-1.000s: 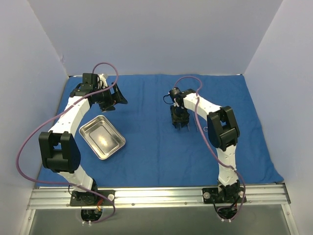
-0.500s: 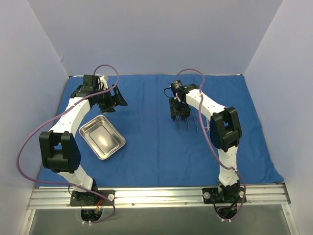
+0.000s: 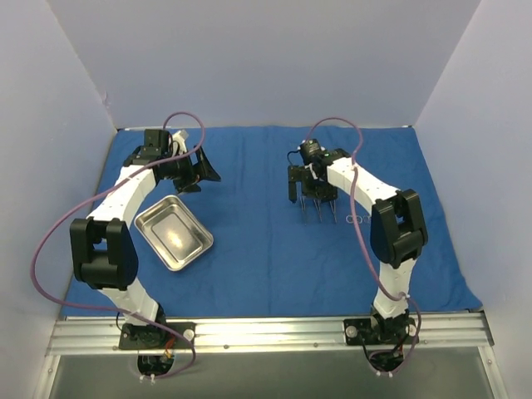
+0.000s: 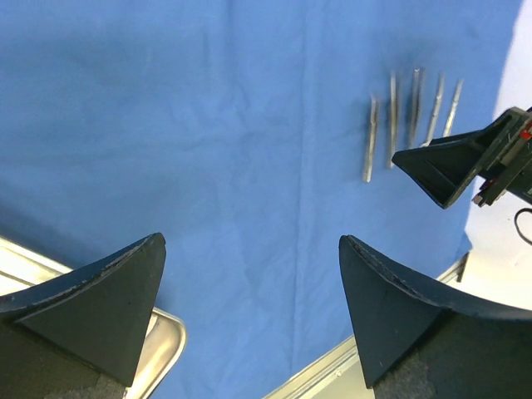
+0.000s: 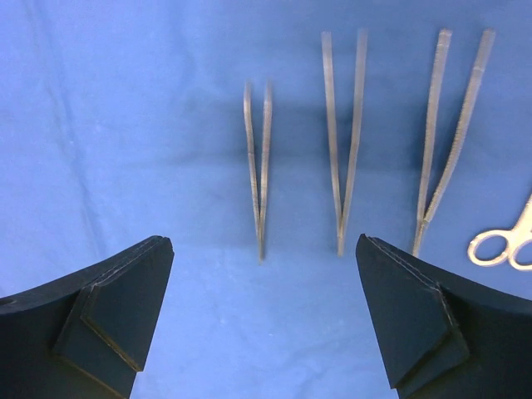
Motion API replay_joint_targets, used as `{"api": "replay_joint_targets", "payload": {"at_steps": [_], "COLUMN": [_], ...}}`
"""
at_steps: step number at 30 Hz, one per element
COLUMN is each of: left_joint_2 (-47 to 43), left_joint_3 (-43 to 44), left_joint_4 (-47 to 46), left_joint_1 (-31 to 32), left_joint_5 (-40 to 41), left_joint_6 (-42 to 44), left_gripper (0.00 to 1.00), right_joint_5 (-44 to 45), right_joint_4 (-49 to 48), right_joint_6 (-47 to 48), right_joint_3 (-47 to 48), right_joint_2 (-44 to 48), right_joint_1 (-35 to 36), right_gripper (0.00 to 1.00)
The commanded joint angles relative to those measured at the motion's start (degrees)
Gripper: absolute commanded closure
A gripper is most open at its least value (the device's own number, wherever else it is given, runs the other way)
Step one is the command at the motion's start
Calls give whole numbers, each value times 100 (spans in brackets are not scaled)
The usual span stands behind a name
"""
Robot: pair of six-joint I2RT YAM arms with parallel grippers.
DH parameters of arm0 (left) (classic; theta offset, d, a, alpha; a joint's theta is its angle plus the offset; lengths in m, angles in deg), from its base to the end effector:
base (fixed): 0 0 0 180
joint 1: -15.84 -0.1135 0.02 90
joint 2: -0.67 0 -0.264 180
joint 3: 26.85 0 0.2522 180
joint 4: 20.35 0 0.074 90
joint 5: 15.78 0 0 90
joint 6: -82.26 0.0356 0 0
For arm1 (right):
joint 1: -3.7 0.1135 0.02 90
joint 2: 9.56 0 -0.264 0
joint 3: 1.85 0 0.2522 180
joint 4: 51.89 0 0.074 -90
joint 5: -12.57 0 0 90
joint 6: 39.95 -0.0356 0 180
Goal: Open and lay out the surgical kit
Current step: Reset both arms
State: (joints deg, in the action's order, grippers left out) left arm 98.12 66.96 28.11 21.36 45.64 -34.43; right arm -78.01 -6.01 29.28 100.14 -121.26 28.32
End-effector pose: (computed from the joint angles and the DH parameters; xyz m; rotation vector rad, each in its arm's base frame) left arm 0.3672 -0.0526 0.2762 -0.2454 2.5092 -0.8538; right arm 0.3891 0.1787 0.2258 -0.0905 2.5713 0.3194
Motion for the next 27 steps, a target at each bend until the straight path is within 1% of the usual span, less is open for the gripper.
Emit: {"api": "replay_joint_targets", "payload": {"at_steps": [1,2,3,6,8,9,10,11,12,13,14,15,16,17,18,19,20,21,22,23,24,25,27], "left_joint_2": [-147,-269,-340,-621,-884,-973,-1043,-1166,-1236,-1307,-1499,-1623,-1746,-2017,-2141,-2221,-2326,-2344,-2371,-2449,-2537,-2616,-2827], "left_joint_3": [-164,-252,-358,-797,-1208,-1385,-1578,-1798,-2287,-2571,-2861,-3386,-3617,-3802,-4082,-4181,-4269,-4348,-4540,-4673,-4822,-5119,-5385], "left_joint_4": [-683,-927,-1069,-1552,-1939,-2097,-2273,-2692,-2983,-3778,-4125,-4460,-4724,-5083,-5174,-5218,-5228,-5254,-5341,-5638,-5832,-6252,-6728], "left_joint_1": [89,125,177,379,511,642,687,713,722,723,723,757,801,854,924,1064,1117,1153,1214,1241,1258,1285,1294], "left_joint_5": [-420,-438,-447,-438,-324,-324,-341,-489,-595,-701,-789,-929,-939,-939,-896,-878,-886,-930,-1070,-1106,-1106,-1054,-1053], "left_joint_6": [-186,-308,-388,-652,-810,-872,-968,-1247,-1424,-1809,-1987,-2171,-2295,-2453,-2472,-2489,-2568,-2621,-2699,-2883,-2989,-3208,-3394], "left_gripper": [6,6,6,6,6,6,6,6,6,6,6,6,6,6,6,6,6,6,6,6,6,6,6], "right_joint_5": [321,217,181,198,286,278,199,155,129,120,-46,-135,-205,-293,-346,-372,-408,-434,-460,-522,-540,-566,-557], "right_joint_4": [-625,-784,-1152,-1733,-2173,-2549,-2761,-2964,-3418,-3649,-3886,-4419,-4677,-4888,-5308,-5513,-5680,-6030,-6207,-6357,-6611,-6718,-6946], "right_joint_6": [-181,-207,-199,-286,-576,-629,-795,-884,-971,-1172,-1261,-1358,-1463,-1621,-1675,-1736,-1894,-1913,-1956,-2000,-2035,-2062,-2211], "right_joint_3": [-463,-612,-935,-1517,-2106,-2351,-2867,-3133,-3397,-3687,-4299,-4627,-4935,-5503,-5770,-6025,-6289,-6752,-6975,-7177,-7518,-7670,-8003], "right_joint_2": [754,972,1088,1510,1659,1834,1932,2037,2282,2450,2817,3003,3214,3590,3777,3978,4381,4585,4796,5189,5359,5534,5957], "right_joint_1": [-150,-212,-212,-221,-230,-230,-230,-230,-230,-221,-221,-221,-230,-221,-230,-230,-230,-230,-230,-230,-230,-238,-247], "right_gripper": [0,0,0,0,0,0,0,0,0,0,0,0,0,0,0,0,0,0,0,0,0,0,0]}}
